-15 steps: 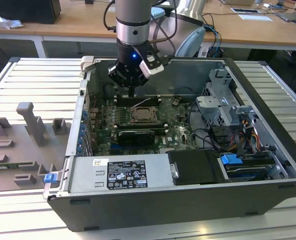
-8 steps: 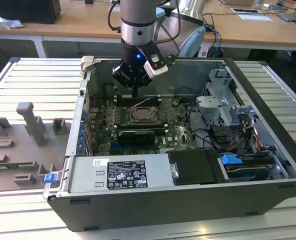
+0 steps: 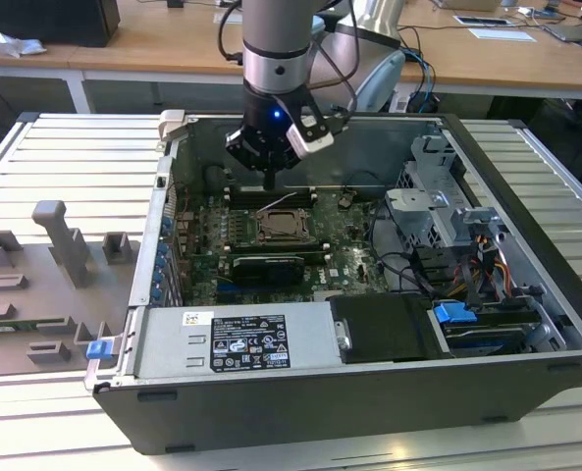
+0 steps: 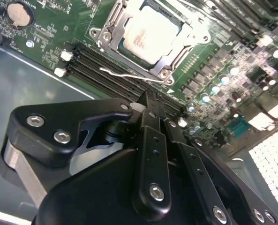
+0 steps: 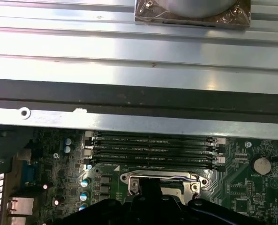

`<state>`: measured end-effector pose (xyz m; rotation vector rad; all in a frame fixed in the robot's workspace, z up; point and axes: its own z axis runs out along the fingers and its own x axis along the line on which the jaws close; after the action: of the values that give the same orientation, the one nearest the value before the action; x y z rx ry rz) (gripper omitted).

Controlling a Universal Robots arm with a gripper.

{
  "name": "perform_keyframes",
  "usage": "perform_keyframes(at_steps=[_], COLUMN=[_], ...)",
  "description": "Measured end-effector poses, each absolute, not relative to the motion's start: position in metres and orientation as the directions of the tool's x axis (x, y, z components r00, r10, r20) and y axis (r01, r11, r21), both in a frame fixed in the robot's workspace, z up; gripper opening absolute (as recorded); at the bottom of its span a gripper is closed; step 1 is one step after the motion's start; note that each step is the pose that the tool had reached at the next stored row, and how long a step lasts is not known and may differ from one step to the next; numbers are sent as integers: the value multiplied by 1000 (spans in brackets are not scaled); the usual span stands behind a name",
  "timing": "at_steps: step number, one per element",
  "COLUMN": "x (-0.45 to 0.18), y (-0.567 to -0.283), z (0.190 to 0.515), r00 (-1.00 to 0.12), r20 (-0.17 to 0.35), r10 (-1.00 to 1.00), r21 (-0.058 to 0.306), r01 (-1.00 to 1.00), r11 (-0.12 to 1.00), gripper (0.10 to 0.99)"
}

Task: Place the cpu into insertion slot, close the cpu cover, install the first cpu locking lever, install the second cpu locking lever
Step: 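Install the first cpu locking lever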

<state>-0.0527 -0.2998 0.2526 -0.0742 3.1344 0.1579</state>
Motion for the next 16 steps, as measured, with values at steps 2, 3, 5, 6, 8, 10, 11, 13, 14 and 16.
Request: perform_keyframes(at_steps=[2,3,5,6,8,10,11,13,14,16], x=[-51,-50,-51,-51,-51,-50,-50,-48,-47,-45], y=[-300,-300,-300,-300,-300,-300,-300,-300,-300,-300], z=[248,245,243,242,242,241,241,239,238,236], r00=[-999,-999,-999,-999,-999,-999,-999,-999,-999,-999], r20=[-5,-5,-5,-5,-6,-7,-8,-7,-7,-7], r10=[-46,-45,-45,-45,-44,-44,-44,-44,-44,-44], r21=[101,102,108,113,132,153,157,157,157,157], r01=[-46,-46,-46,-45,-45,-45,-44,-45,-44,-44], r11=[994,994,993,993,990,987,987,987,987,987], gripper=[106,106,106,106,106,106,106,106,106,106])
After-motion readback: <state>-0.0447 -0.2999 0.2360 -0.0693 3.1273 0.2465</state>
